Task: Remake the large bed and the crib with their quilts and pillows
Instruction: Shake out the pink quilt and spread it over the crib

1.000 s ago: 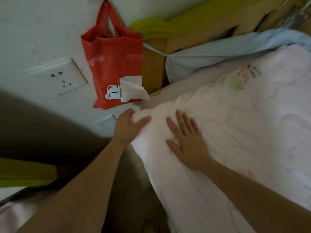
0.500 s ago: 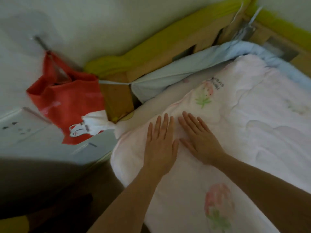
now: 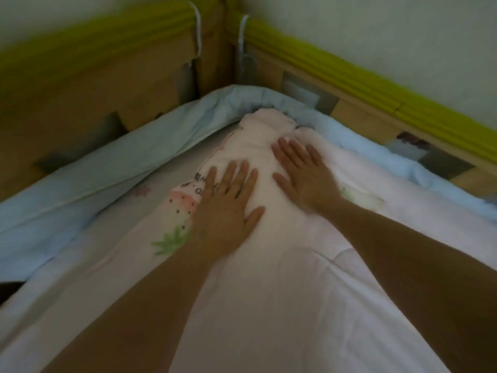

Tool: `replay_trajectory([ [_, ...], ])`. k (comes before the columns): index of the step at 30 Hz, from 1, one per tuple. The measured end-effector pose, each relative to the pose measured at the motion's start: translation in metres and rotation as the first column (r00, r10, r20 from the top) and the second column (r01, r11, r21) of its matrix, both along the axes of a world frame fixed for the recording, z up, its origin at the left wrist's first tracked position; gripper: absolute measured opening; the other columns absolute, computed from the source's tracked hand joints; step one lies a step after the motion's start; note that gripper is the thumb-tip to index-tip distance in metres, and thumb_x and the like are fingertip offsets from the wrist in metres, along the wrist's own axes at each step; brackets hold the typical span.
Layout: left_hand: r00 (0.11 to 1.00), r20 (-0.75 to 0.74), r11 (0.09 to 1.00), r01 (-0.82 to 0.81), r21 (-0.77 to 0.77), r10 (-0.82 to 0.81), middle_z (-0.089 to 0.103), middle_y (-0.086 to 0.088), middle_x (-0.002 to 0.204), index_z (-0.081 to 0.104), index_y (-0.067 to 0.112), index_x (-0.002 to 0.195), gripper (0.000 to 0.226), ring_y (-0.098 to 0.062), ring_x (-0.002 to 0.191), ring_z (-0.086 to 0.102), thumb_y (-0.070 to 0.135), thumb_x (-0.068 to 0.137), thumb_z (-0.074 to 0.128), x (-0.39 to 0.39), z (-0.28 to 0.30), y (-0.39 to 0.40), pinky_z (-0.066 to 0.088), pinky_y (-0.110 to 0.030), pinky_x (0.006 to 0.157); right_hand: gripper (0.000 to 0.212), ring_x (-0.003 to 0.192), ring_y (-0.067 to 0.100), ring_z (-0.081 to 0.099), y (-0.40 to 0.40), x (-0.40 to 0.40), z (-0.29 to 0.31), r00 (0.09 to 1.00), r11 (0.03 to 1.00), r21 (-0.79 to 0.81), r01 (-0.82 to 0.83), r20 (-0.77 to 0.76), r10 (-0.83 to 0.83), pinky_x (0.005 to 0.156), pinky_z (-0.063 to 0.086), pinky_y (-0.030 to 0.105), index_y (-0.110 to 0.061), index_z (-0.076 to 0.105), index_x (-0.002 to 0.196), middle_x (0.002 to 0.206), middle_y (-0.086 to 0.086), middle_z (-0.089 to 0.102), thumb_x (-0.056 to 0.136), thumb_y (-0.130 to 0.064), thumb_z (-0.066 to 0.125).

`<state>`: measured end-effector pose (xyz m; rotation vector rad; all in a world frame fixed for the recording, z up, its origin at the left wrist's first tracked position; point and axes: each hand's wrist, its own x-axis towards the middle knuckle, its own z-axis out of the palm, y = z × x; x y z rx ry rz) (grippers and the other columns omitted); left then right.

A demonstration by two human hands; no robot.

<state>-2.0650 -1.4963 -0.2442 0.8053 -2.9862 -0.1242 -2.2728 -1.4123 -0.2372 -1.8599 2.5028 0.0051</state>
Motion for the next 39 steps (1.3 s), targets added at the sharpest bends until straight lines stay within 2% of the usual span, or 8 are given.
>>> replay_trajectory([
  [4,0.972,-0.069,0.973,-0.219,0.078,0.225,-0.007,-0.007,0.161,-0.006,0.017,0.152,0.074,-0.024,0.148,-0.007,0.054,0.089,-0.001,-0.061,0.007,-0.007,-0.010,-0.047,0.118,0.076,0.146,0.019,0.018,-0.007,-0.003,0.013,0.972,0.981,-0.115,0.159,0.193,-0.135,0.120,0.007,0.030,-0.011,0.021,0.150,0.158,0.007,0.020,0.091,-0.057,0.007],
  [10,0.949,-0.012,0.949,0.313,-0.037,-0.314,0.015,-0.005,0.160,0.014,0.017,0.153,0.066,-0.027,0.148,0.010,0.050,0.096,0.014,-0.090,0.006,0.016,0.000,-0.050,0.118,0.060,0.147,0.013,0.012,0.152,-0.013,0.018,0.980,0.982,0.053,-0.180,0.089,0.175,0.120,0.011,0.033,-0.017,0.017,0.152,0.159,0.001,0.018,0.101,-0.047,0.024],
  [16,0.998,0.009,0.997,0.065,-0.048,-0.064,0.023,-0.012,0.157,0.023,0.011,0.151,0.073,-0.042,0.142,0.021,0.056,0.094,0.013,-0.123,0.002,0.038,0.005,-0.057,0.115,0.056,0.144,0.018,0.023,0.185,-0.068,0.022,0.988,0.990,0.033,0.135,-0.075,-0.132,0.119,0.010,0.032,-0.015,0.024,0.150,0.156,0.003,0.023,0.101,-0.041,0.022],
  [20,0.893,-0.029,0.892,0.445,-0.080,-0.449,0.030,-0.011,0.155,0.032,0.010,0.149,0.064,-0.032,0.142,0.028,0.047,0.096,0.023,-0.123,0.013,0.070,0.017,-0.054,0.115,0.054,0.147,0.015,0.009,0.214,-0.043,0.015,0.998,0.991,0.121,-0.054,0.040,0.050,0.119,0.005,0.033,-0.022,0.011,0.152,0.159,-0.002,0.010,0.103,-0.043,0.014],
  [23,0.843,0.022,0.839,0.537,-0.086,-0.537,0.029,-0.011,0.155,0.034,0.010,0.148,0.064,-0.032,0.142,0.029,0.047,0.096,0.024,-0.130,0.018,0.081,0.020,-0.055,0.114,0.051,0.146,0.010,0.013,0.242,-0.078,0.030,0.980,0.980,0.051,0.190,0.041,-0.192,0.117,0.017,0.034,-0.026,0.013,0.151,0.158,-0.008,0.010,0.103,-0.040,0.018],
  [28,0.780,0.015,0.774,0.624,-0.112,-0.626,0.042,-0.014,0.147,0.044,0.005,0.142,0.057,-0.034,0.130,0.047,0.034,0.095,0.029,-0.180,0.036,0.101,0.040,-0.048,0.105,0.043,0.103,0.039,0.058,0.253,-0.082,0.067,0.860,0.860,-0.084,0.503,-0.043,-0.508,0.069,0.050,0.039,-0.003,0.050,0.129,0.132,0.021,0.050,0.088,-0.012,0.059],
  [33,0.726,0.106,0.722,0.687,-0.081,-0.680,0.036,-0.013,0.151,0.038,0.009,0.145,0.068,-0.034,0.136,0.040,0.050,0.092,0.026,-0.194,0.037,0.138,0.032,-0.057,0.107,0.034,0.105,0.035,0.056,0.268,-0.087,0.064,0.645,0.644,0.106,0.757,0.031,-0.763,0.079,0.044,0.039,-0.007,0.045,0.130,0.121,0.014,0.050,0.098,-0.019,0.041],
  [39,0.777,0.164,0.785,0.619,-0.021,-0.608,-0.002,0.003,0.161,0.004,0.021,0.154,0.094,-0.026,0.148,0.001,0.076,0.077,0.003,-0.209,0.021,0.145,-0.001,-0.059,0.114,0.030,0.102,0.036,0.057,0.254,-0.096,0.042,0.521,0.468,-0.245,0.849,0.242,-0.818,0.078,0.043,0.037,-0.010,0.051,0.124,0.125,0.013,0.052,0.096,-0.011,0.040],
])
